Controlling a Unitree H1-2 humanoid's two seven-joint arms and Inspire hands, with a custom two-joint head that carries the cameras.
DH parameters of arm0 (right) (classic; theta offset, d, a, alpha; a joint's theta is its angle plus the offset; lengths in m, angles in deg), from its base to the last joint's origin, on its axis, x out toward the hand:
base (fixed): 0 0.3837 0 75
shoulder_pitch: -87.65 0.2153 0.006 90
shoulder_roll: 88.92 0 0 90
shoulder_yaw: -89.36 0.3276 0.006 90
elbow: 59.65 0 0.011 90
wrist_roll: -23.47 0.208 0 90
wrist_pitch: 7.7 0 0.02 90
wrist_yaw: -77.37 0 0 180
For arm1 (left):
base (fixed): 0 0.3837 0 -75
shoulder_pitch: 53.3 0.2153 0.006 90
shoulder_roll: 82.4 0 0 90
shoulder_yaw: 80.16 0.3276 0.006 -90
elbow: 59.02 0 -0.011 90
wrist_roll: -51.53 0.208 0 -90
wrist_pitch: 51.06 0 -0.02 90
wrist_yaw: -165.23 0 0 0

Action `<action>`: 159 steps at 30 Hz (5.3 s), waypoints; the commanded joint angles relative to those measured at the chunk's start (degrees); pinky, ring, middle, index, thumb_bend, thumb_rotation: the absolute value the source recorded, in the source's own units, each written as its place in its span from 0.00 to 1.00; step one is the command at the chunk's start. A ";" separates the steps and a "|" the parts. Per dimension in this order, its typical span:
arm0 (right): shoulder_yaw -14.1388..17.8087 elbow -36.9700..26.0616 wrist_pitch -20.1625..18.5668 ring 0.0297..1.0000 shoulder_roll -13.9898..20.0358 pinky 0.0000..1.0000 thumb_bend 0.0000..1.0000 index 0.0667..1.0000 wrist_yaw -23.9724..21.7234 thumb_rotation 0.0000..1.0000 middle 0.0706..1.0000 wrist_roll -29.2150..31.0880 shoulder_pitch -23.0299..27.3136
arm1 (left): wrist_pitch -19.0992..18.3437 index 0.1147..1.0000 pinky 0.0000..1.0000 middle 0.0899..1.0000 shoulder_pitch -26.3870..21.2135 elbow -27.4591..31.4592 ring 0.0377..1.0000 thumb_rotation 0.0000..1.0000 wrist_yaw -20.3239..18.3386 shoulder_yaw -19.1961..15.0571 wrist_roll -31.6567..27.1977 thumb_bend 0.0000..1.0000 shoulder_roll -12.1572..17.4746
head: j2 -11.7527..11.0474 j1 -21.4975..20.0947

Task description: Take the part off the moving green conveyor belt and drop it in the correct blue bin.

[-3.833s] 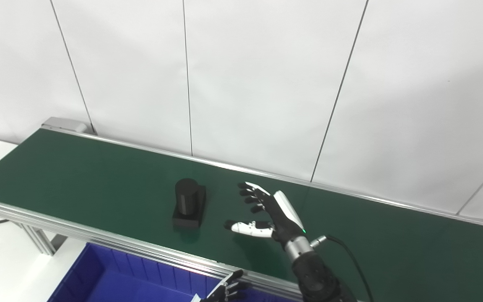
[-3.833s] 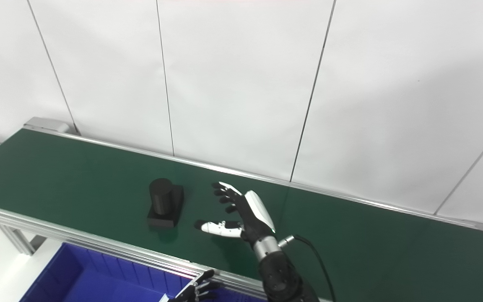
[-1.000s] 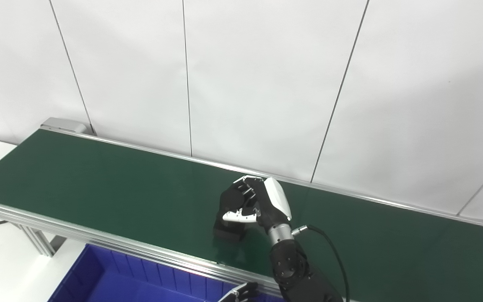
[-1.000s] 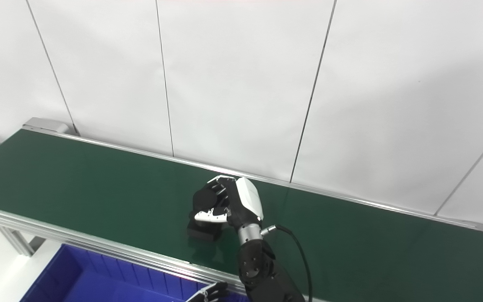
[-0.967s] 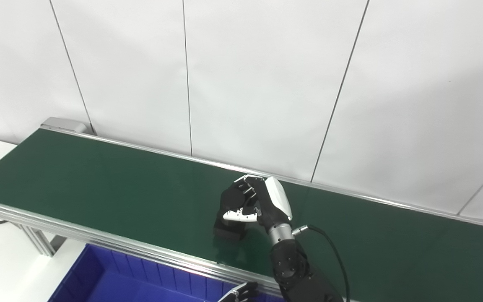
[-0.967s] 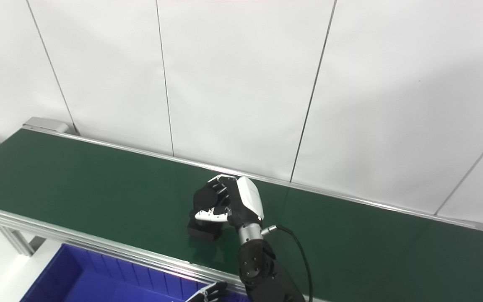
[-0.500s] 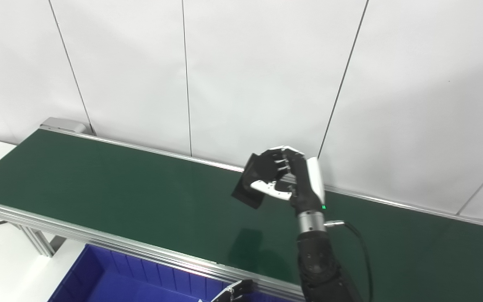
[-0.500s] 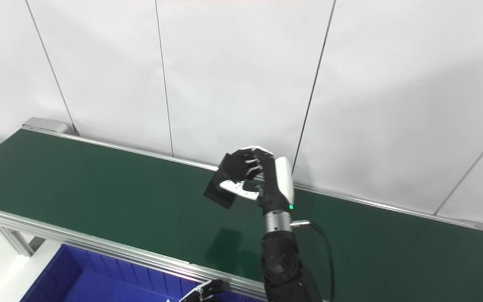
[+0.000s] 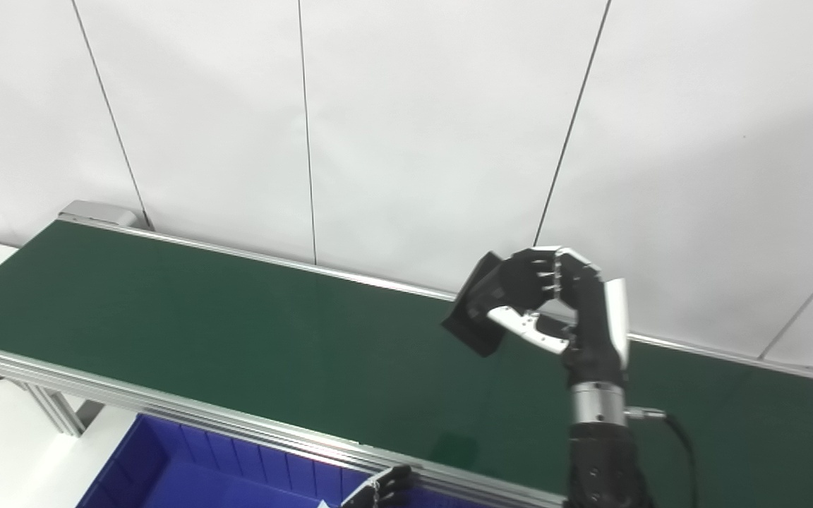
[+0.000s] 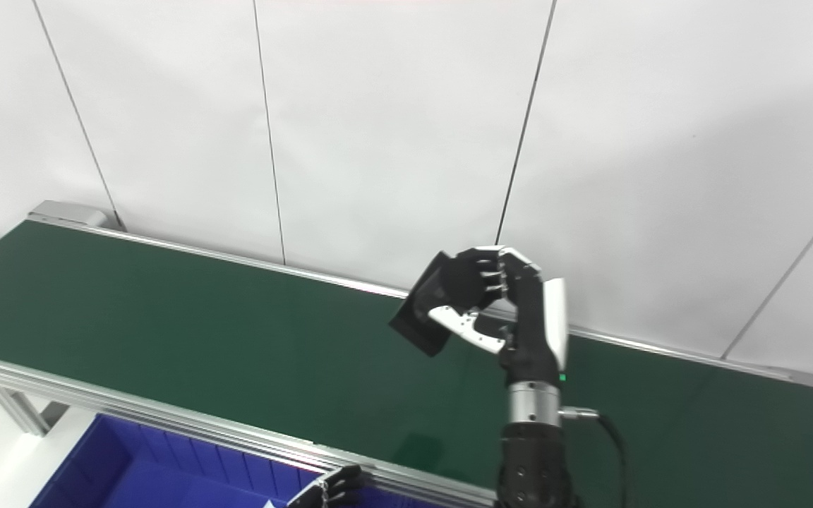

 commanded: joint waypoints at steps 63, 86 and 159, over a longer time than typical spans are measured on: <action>-1.77 -9.08 1.87 0.42 7.15 0.33 0.50 0.49 -5.11 0.00 0.47 -2.58 -35.17 | -9.74 0.86 0.71 0.80 2.36 17.23 0.78 0.59 -8.22 -7.18 -8.21 0.82 4.46 | 16.60 -15.33; -6.26 7.14 6.57 0.40 9.84 0.34 0.50 0.51 -0.63 0.00 0.47 -8.40 -27.88 | -10.66 0.85 0.68 0.79 2.34 17.89 0.76 0.59 -8.46 -6.78 -7.10 0.80 4.82 | 16.62 -14.20; -6.45 7.08 19.08 0.80 8.86 0.73 0.82 0.88 -10.62 0.57 0.84 9.70 -31.43 | -6.22 0.89 0.70 0.84 0.60 10.79 0.79 0.61 -8.88 -4.15 -2.74 0.76 4.61 | 9.19 -5.13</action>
